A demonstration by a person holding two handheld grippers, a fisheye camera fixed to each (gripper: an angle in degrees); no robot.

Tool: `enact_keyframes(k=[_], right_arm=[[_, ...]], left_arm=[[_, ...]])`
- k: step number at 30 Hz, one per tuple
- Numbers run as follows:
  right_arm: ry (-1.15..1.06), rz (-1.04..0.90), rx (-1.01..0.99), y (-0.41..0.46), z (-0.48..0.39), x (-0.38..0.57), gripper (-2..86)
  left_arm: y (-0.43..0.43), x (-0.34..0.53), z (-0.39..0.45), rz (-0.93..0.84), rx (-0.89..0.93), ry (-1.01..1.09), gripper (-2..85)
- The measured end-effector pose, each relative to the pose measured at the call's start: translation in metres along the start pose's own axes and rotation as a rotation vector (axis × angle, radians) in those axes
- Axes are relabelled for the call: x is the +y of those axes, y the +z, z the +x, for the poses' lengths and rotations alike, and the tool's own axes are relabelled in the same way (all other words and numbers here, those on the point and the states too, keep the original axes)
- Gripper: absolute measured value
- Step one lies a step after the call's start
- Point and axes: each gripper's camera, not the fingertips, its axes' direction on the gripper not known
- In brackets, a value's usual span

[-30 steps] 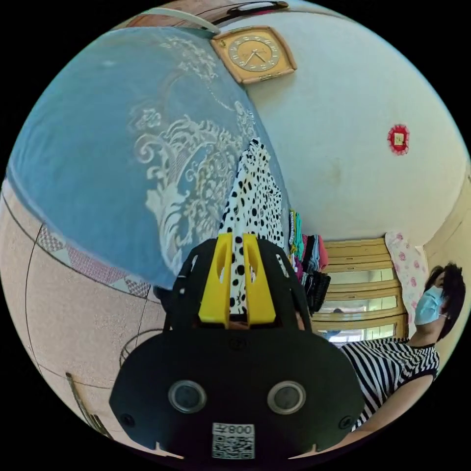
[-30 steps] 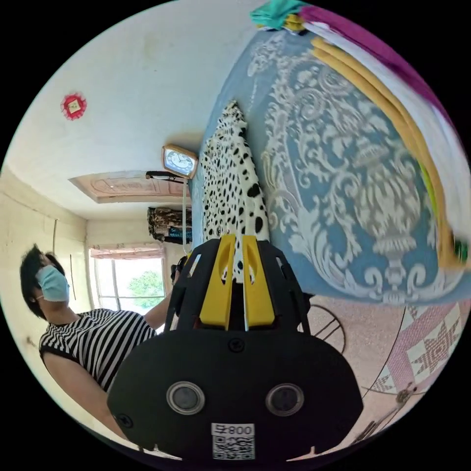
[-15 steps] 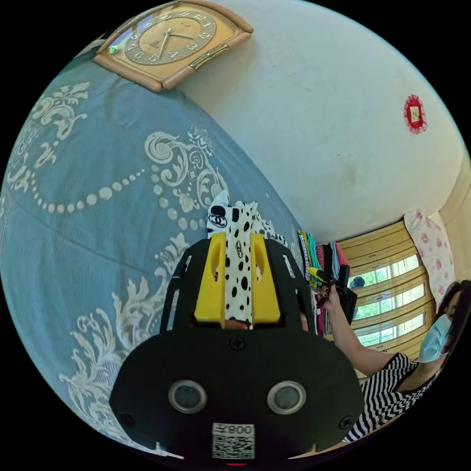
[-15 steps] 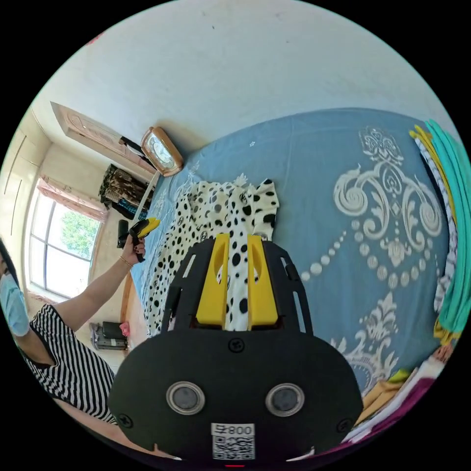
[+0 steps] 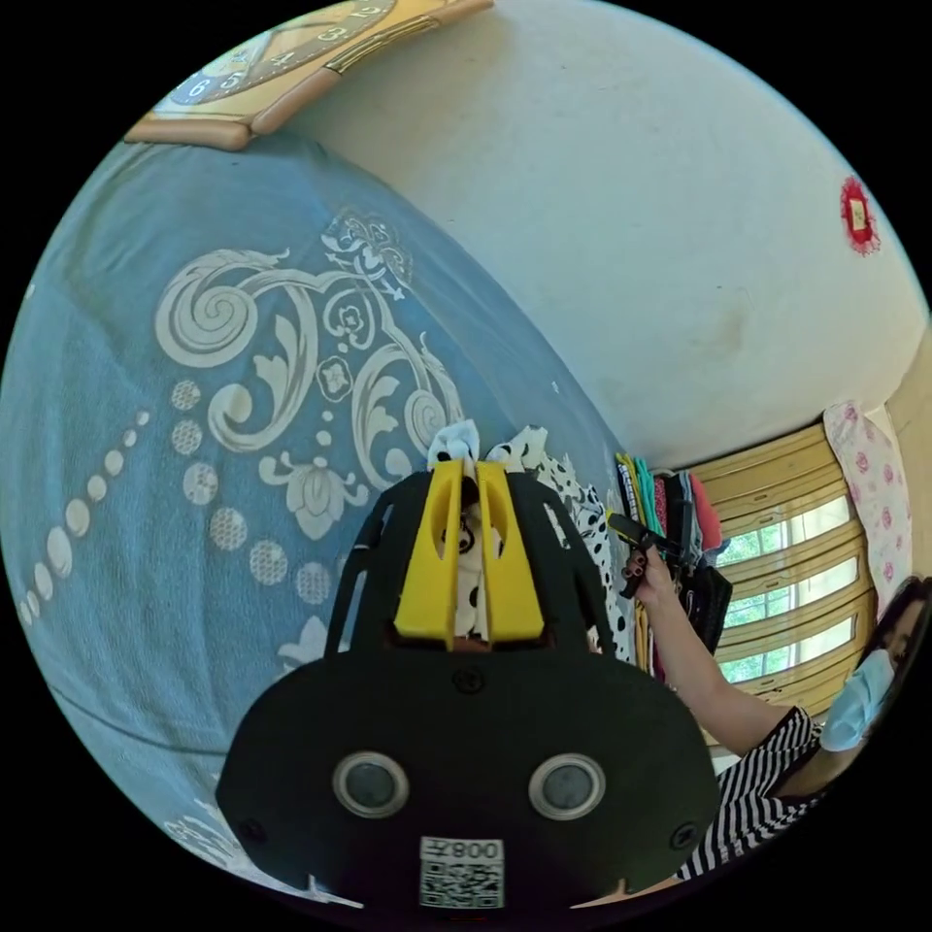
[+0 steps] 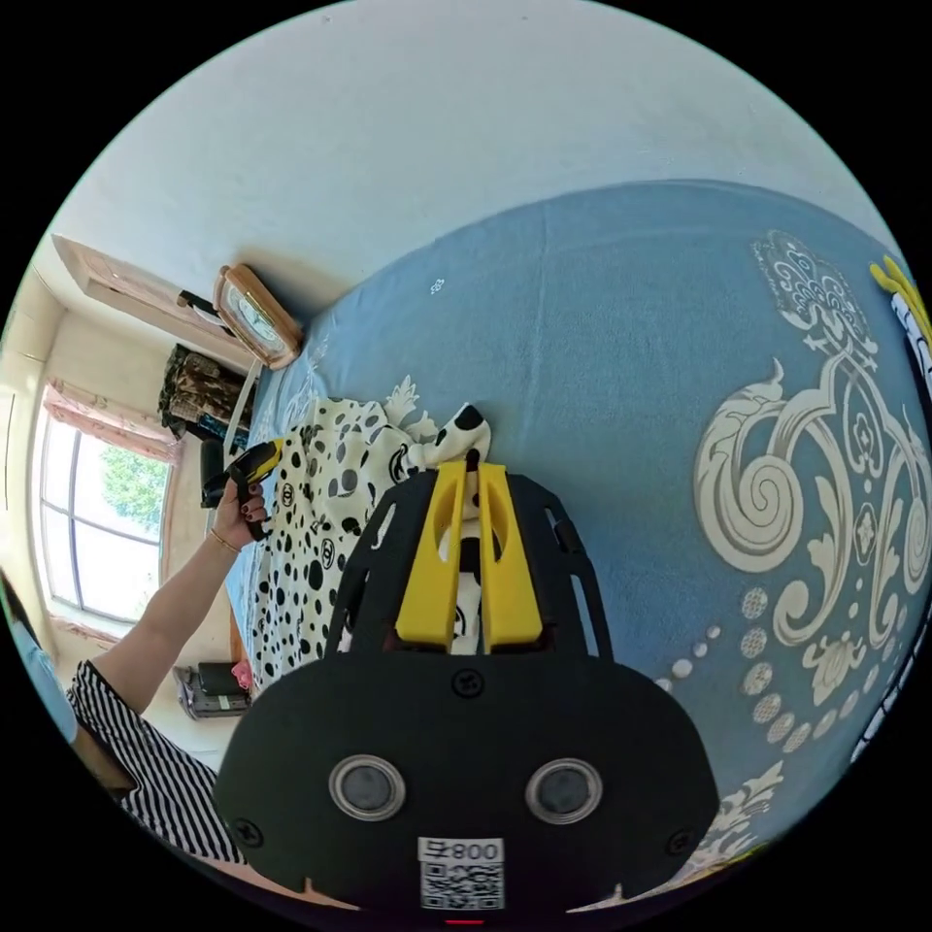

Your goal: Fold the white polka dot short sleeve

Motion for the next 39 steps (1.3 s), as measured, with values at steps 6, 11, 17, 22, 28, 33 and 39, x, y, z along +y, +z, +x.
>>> enact_keyframes(k=[6,11,17,22,28,33,39], right_arm=[[-0.126,0.248,-0.092,-0.071,-0.032,0.046,1.3],[-0.178,0.455,-0.05,-0.121,-0.047,0.085,1.0],[0.019,0.339,-0.013,-0.082,0.01,0.044,0.9],[0.016,0.34,0.012,-0.073,0.006,0.02,0.9],[-0.088,0.277,0.188,-0.073,-0.013,-0.008,0.8],[-0.023,0.19,0.156,-0.059,0.012,-0.029,1.4],[-0.042,0.23,-0.015,-0.093,0.021,0.013,4.5]], left_arm=[[-0.044,0.005,0.018,0.155,0.136,0.118,2.1],[-0.073,0.004,0.027,0.266,0.122,0.201,1.8],[-0.027,-0.035,-0.011,0.194,0.001,0.053,1.8],[-0.01,-0.053,-0.014,0.218,0.002,0.063,1.8],[0.0,-0.07,-0.021,0.222,-0.144,0.084,2.1],[0.016,-0.075,-0.043,0.198,-0.172,0.011,2.9],[-0.008,-0.043,-0.05,0.227,0.025,0.076,6.1]])
